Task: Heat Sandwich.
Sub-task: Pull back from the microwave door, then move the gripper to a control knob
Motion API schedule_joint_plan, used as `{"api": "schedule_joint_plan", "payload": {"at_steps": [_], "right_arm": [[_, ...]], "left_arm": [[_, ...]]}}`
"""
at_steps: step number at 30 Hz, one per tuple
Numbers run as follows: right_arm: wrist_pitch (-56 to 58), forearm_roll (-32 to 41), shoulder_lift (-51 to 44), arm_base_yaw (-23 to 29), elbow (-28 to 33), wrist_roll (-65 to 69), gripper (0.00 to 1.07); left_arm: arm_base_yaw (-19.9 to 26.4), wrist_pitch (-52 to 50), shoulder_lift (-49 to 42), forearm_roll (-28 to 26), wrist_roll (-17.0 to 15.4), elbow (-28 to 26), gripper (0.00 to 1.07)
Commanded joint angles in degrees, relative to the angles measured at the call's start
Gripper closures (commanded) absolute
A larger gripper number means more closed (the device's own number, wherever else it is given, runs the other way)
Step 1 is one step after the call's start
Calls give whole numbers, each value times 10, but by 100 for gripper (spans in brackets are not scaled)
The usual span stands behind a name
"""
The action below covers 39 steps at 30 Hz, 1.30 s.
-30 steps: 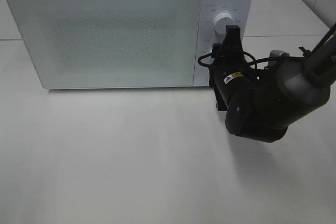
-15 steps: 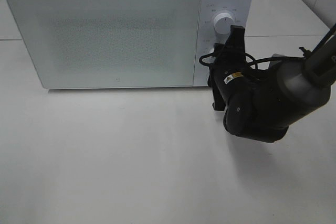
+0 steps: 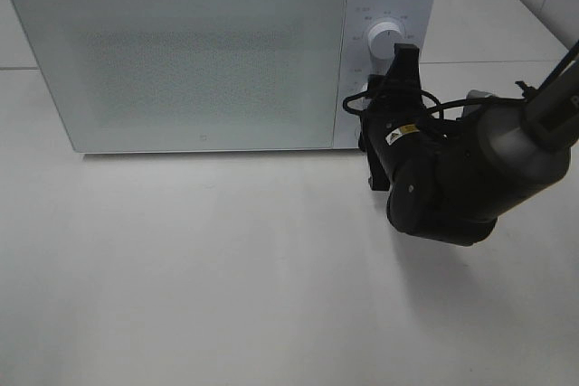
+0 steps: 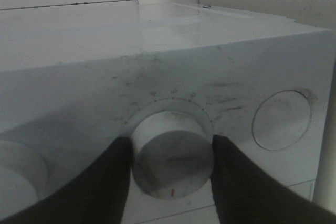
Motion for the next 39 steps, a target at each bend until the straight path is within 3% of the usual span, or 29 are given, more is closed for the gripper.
{"api": "schedule_joint_plan", "payload": {"at_steps": [1, 2, 3, 7, 15, 24, 33, 39], "right_arm": [[-99, -28, -6, -5, -10, -33, 49], [-97, -28, -6, -5, -10, -35, 36], [-97, -28, -6, -5, -10, -35, 36], [-81, -40, -6, -5, -10, -40, 17], [-73, -58, -7, -5, -6, -41, 20], [-44, -83, -38, -4, 42, -44, 22], [78, -145, -108, -5, 103, -103, 24], [254, -170, -184, -5, 114, -252, 24]], "left_arm": [[-3, -8, -9, 2, 2, 1, 9], [-3, -8, -9, 2, 2, 1, 9], [-3, -8, -9, 2, 2, 1, 9], [-3, -8, -9, 2, 2, 1, 9], [-3, -8, -9, 2, 2, 1, 9], [-3, -8, -9, 2, 2, 1, 9], [-3, -8, -9, 2, 2, 1, 9], [-3, -8, -9, 2, 2, 1, 9]]}}
